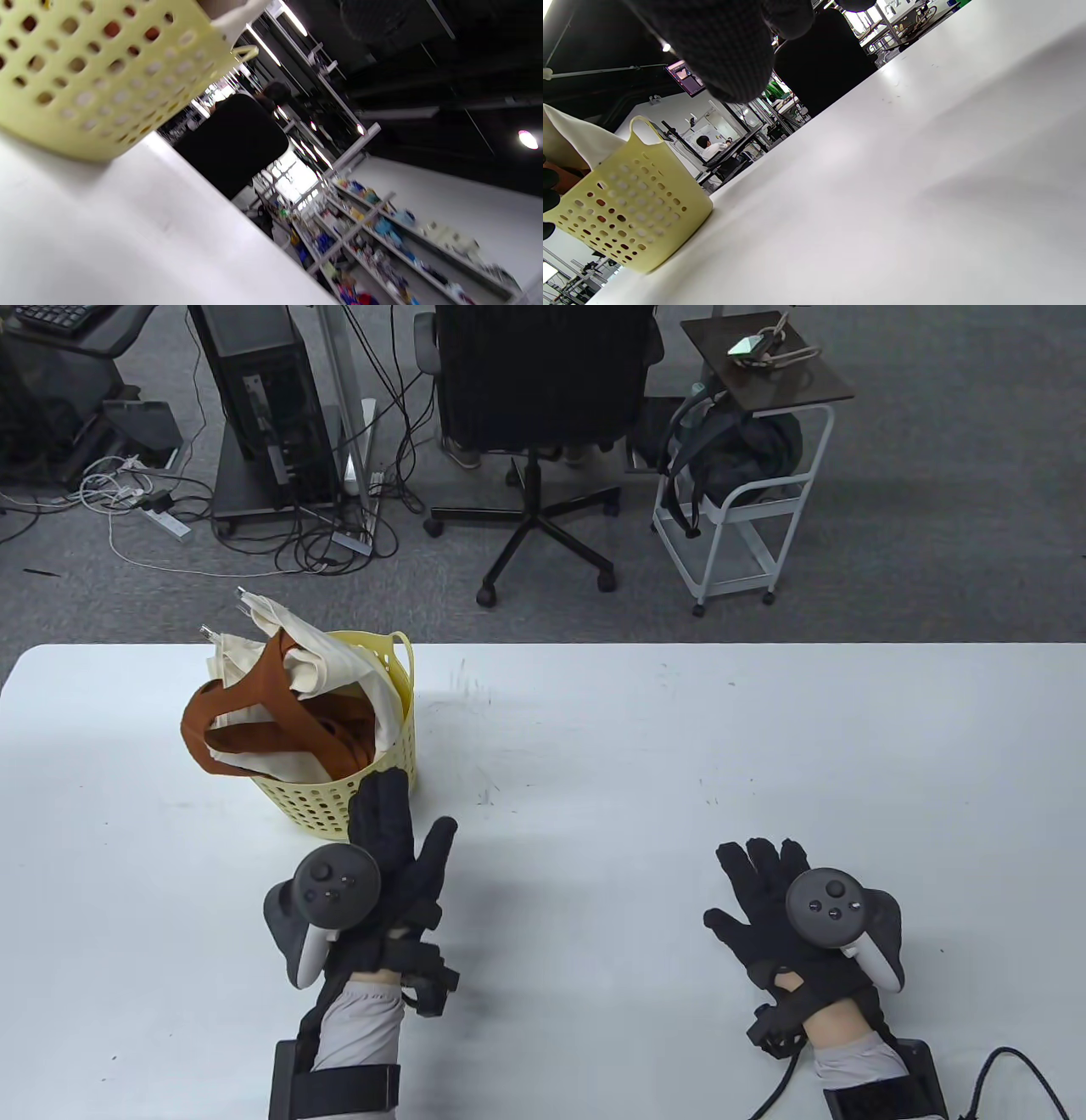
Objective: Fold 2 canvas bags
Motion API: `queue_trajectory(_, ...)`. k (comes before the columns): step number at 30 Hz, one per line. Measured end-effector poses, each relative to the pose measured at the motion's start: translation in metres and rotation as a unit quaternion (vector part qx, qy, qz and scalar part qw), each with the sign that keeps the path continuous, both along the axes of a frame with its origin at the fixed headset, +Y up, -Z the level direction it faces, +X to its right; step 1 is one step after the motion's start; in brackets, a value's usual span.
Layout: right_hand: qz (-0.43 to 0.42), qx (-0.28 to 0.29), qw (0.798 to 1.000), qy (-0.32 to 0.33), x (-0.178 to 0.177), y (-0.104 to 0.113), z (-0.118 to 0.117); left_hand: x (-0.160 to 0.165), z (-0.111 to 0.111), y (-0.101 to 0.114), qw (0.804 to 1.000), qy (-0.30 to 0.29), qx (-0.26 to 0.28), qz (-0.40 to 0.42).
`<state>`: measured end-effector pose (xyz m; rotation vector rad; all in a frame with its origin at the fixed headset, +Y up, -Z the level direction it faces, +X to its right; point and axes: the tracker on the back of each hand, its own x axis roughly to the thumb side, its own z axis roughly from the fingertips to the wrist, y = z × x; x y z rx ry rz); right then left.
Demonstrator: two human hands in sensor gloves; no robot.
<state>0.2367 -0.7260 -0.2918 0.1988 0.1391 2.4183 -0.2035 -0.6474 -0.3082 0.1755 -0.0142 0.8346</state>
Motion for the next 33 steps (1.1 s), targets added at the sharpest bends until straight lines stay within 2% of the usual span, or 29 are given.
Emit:
queue_trajectory(3, -0.008, 0.01, 1.0, -0.001, 0.001, 0.005, 0.001, -0.003, -0.02, 0.027, 0.997, 0.06, -0.053, -0.008)
queue_trajectory(7, -0.018, 0.019, 1.0, -0.004, 0.002, 0.01, 0.0, -0.01, -0.05, 0.051, 0.989, 0.098, -0.112, -0.01)
queue_trajectory(12, -0.013, 0.037, 0.999, -0.003, 0.003, 0.017, 0.001, -0.019, -0.089, 0.058, 0.979, 0.073, -0.167, 0.094)
queue_trajectory(13, -0.011, 0.038, 0.999, -0.003, 0.002, 0.017, 0.002, -0.02, -0.093, 0.06, 0.977, 0.081, -0.172, 0.093)
queue_trajectory(16, -0.01, 0.04, 0.999, -0.002, 0.002, 0.018, 0.004, -0.023, -0.098, 0.065, 0.978, 0.132, -0.16, 0.012)
queue_trajectory(17, -0.01, 0.04, 0.999, -0.002, 0.002, 0.018, 0.004, -0.025, -0.097, 0.065, 0.977, 0.148, -0.156, -0.004)
queue_trajectory(19, -0.01, 0.04, 0.999, -0.001, 0.003, 0.019, 0.003, -0.028, -0.094, 0.064, 0.98, 0.14, -0.143, 0.015)
queue_trajectory(23, -0.005, 0.04, 0.999, 0.004, 0.0, 0.017, 0.003, -0.031, -0.083, 0.076, 0.992, 0.068, -0.084, 0.067)
queue_trajectory(28, 0.007, 0.032, 0.999, 0.014, -0.004, 0.014, 0.004, -0.028, -0.049, 0.121, 0.998, 0.013, 0.021, 0.063)
queue_trajectory(33, 0.005, 0.031, 0.999, 0.021, -0.007, 0.012, 0.005, -0.016, -0.001, 0.173, 0.988, -0.063, 0.119, 0.072)
